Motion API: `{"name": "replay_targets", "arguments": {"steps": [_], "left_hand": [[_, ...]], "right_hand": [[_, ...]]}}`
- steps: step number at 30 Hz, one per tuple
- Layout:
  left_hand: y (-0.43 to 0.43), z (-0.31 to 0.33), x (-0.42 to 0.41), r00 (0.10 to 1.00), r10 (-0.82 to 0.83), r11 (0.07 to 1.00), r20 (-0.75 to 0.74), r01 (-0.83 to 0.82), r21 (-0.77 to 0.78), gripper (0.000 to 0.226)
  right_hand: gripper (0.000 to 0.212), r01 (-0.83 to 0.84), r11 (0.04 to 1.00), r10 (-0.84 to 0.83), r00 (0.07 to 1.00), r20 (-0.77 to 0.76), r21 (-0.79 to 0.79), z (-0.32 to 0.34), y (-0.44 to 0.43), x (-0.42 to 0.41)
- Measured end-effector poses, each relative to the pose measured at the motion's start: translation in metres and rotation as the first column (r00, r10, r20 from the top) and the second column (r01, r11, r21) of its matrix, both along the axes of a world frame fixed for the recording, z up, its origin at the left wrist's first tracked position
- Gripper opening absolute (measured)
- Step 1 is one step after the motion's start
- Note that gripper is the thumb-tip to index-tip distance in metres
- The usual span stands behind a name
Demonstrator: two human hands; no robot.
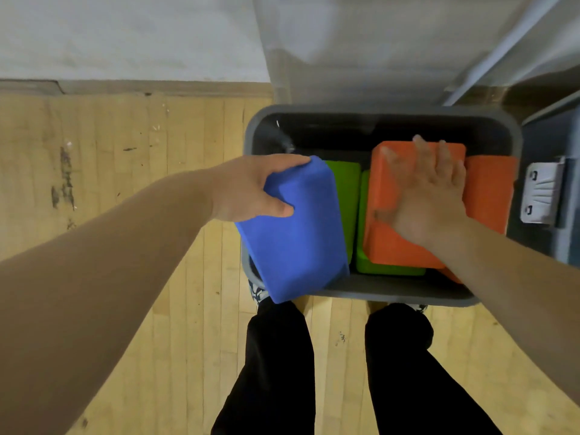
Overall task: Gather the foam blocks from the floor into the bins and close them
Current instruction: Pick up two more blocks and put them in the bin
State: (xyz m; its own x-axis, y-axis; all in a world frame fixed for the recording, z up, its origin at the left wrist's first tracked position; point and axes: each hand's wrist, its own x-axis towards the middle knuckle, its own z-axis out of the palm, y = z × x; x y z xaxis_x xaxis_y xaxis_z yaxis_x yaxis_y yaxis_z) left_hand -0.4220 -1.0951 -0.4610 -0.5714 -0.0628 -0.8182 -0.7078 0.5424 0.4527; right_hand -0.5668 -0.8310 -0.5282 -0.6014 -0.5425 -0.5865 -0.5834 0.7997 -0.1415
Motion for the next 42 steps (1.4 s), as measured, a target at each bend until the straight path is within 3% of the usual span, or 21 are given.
{"name": "replay_targets", "arguments": {"steps": [3, 6, 9, 13, 21, 29, 35, 39, 42], "left_hand": [[0.015, -0.023, -0.041, 0.987, -0.159, 0.987, -0.036, 0.159, -0.014, 0.084], [0.028, -0.053, -0.071, 0.97, -0.237, 0.971, -0.054, 0.234, -0.053, 0.078], [0.046, -0.086, -0.08, 0.926, -0.374, 0.868, -0.047, 0.331, -0.37, 0.072], [0.089, -0.111, -0.063, 0.96, -0.281, 0.853, 0.011, 0.255, -0.455, 0.094], [0.108, -0.098, -0.04, 0.967, -0.256, 0.802, 0.004, 0.215, -0.557, 0.096], [0.135, 0.008, -0.037, 0.933, -0.354, 0.793, 0.067, 0.337, -0.507, 0.097], [0.143, 0.118, -0.042, 0.895, -0.445, 0.759, -0.006, 0.374, -0.533, 0.096], [0.152, 0.205, -0.033, 0.818, -0.569, 0.704, -0.088, 0.429, -0.566, 0.097], [0.158, 0.268, -0.009, 0.745, -0.649, 0.671, -0.152, 0.466, -0.577, 0.098]], "right_hand": [[0.127, 0.048, 0.985, -0.074, 0.985, 0.155, 0.163, -0.009, 0.03, -0.007], [0.135, 0.011, 0.987, -0.037, 0.987, 0.159, 0.161, -0.023, 0.04, -0.008], [0.136, -0.017, 0.989, -0.001, 0.992, 0.123, 0.144, -0.028, 0.04, -0.008], [0.137, -0.013, 0.992, -0.002, 0.993, 0.121, 0.123, -0.033, 0.044, -0.008], [0.133, -0.052, 0.989, 0.028, 0.985, 0.172, 0.138, -0.026, 0.044, -0.012], [0.12, 0.001, 0.996, -0.017, 0.983, 0.185, 0.085, 0.075, 0.073, -0.018], [0.121, 0.226, 0.972, -0.23, 0.97, 0.08, 0.065, 0.191, 0.101, 0.012], [0.117, 0.475, 0.879, -0.476, 0.879, 0.032, 0.031, 0.275, 0.114, 0.063], [0.11, 0.685, 0.728, -0.685, 0.728, 0.021, -0.019, 0.339, 0.126, 0.124]]}}
